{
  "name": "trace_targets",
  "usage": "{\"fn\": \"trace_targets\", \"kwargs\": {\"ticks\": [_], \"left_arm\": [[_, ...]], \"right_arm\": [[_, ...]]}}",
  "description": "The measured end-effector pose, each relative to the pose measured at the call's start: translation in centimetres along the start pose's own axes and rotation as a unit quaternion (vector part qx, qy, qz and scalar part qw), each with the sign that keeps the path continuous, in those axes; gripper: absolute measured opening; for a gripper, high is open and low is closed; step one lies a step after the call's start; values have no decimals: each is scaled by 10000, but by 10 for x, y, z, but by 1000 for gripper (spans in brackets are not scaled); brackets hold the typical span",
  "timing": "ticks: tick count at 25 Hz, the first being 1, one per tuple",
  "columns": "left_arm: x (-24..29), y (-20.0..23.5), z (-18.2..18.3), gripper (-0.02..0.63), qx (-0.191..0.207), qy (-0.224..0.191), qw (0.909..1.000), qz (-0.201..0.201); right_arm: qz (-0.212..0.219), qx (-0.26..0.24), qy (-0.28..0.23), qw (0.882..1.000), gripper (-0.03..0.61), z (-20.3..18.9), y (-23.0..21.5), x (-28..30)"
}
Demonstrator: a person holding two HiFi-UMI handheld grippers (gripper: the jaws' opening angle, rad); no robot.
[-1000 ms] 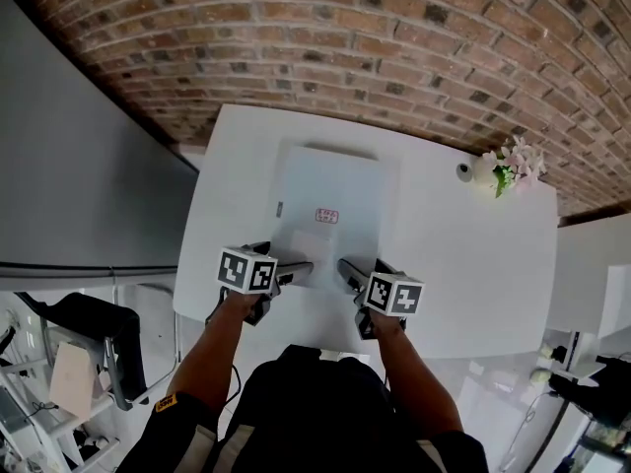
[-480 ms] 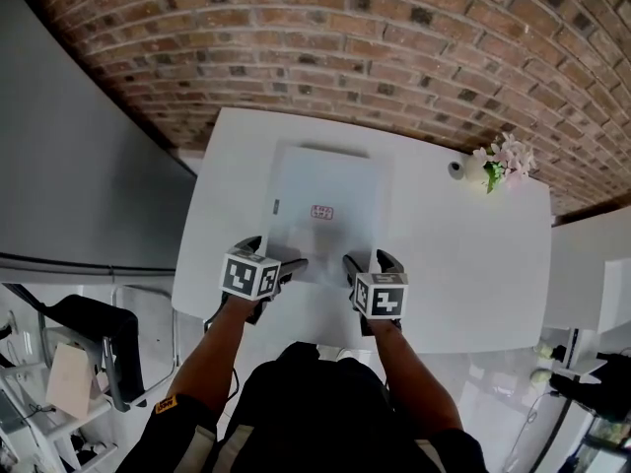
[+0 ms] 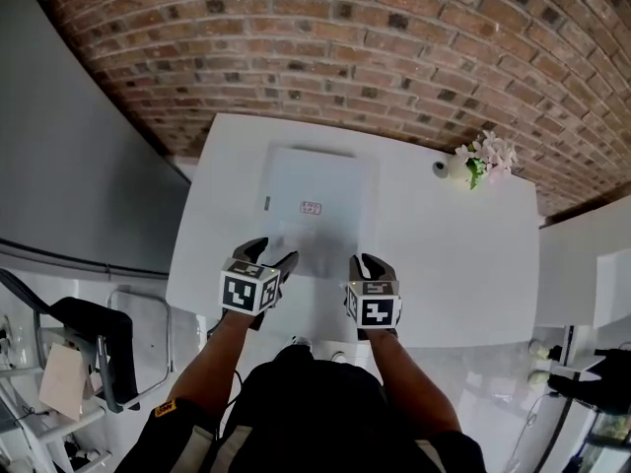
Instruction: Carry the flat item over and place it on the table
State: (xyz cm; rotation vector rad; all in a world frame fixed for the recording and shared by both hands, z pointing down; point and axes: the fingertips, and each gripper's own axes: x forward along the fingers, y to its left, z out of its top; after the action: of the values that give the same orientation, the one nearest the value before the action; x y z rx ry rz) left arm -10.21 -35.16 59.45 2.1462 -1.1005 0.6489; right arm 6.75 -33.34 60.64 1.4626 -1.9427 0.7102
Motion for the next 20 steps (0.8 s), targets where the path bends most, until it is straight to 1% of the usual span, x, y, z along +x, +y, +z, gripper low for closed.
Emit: {"fn": "trace_targets", "kwargs": {"ticks": [4,6,7,13,20], "left_arm": [[-12,-13,-2,143,70,-150,9993,326],[-19,-21,-4,35,71,-238,9986,473],[-23,-27,-4,5,60,-279,9983,514],[-43,-84,-12,5,70,-516,9977,439],[-72,-138,-18,5,67,-857,9954,431]], "right_arm": [[156,-149,-282,9994,1,7,8,-19],[237,-205,-444,9985,-3,11,12,-30],[265,-230,-509,9981,-3,12,13,-36],[403,-353,-837,9951,-3,16,15,-77],[562,-392,-1125,9913,-2,6,14,-129]]}}
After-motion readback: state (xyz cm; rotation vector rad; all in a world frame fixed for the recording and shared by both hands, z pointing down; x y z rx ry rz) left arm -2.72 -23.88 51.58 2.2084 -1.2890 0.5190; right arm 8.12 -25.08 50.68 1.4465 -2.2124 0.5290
